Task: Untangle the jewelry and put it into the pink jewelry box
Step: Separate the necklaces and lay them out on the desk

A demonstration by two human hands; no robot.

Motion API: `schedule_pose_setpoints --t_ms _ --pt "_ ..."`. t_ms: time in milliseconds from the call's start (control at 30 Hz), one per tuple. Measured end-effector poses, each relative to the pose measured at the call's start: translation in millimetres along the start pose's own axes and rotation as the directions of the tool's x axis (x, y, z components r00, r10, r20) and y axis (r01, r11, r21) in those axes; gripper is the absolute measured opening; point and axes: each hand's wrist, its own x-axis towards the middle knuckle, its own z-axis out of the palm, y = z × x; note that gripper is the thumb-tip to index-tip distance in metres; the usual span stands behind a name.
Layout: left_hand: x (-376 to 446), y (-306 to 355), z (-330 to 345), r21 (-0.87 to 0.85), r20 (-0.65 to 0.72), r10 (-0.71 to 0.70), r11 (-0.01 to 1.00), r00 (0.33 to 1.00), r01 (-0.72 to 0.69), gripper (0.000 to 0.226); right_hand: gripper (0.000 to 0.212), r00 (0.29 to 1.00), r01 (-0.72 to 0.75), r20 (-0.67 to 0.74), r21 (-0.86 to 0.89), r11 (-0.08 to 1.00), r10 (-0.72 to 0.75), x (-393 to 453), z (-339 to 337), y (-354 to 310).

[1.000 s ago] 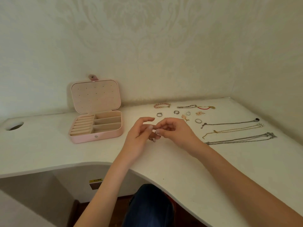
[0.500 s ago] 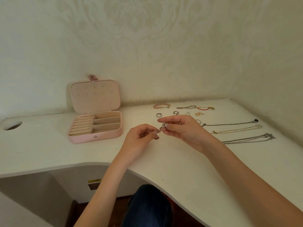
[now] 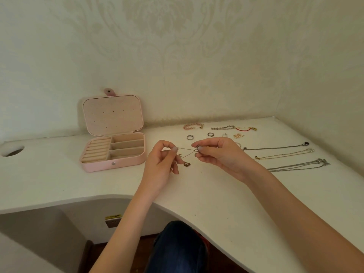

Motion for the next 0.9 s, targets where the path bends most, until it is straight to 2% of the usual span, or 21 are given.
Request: schedule_pose_setpoints --t_ms 167,333,400,467,533,700,900 --pt "-1.1 -2.8 0.5 0.232 -0.119 0.051 0.972 0.992 -0.022 0.016 0.016 0.990 0.098 -0.104 0.038 0.994 -0.093 1.1 -7.6 -4.3" --pt "-3.8 -2.5 3.5 0.531 -0.259 0.167 0.847 0.951 -0.004 0.006 0.017 0.969 0.190 -0.180 0.085 0.978 -0.172 1.1 -9.7 -9.7" --pt "-1.3 -5.2 1.0 0.500 -0.309 0.166 0.866 0.937 0.012 0.004 0.018 0.950 0.236 -0.240 0.131 0.963 -0.201 1.3 -10.7 -14.0" --pt "4.1 -8.7 -3.2 0.352 -0.353 0.101 0.935 0.930 0.032 0.007 0.019 0.922 0.291 -0.319 0.194 0.937 -0.221 0.6 -15.5 -20.3" --pt "8.9 -10.4 -6.0 0.278 -0.374 0.061 0.959 0.926 0.049 0.006 0.020 0.904 0.322 -0.361 0.227 0.919 -0.227 -0.8 -21.8 -25.8" --pt "16.8 -14.0 -5.6 0.349 -0.331 0.098 0.937 0.939 0.025 0.011 0.018 0.890 0.359 -0.421 0.411 0.838 -0.175 -1.8 -30.0 -30.2" --pt "19.2 -17.3 -5.4 0.332 -0.351 0.107 0.943 0.930 0.016 0.030 0.023 0.873 0.331 -0.471 0.384 0.862 -0.125 0.0 -35.8 -31.7"
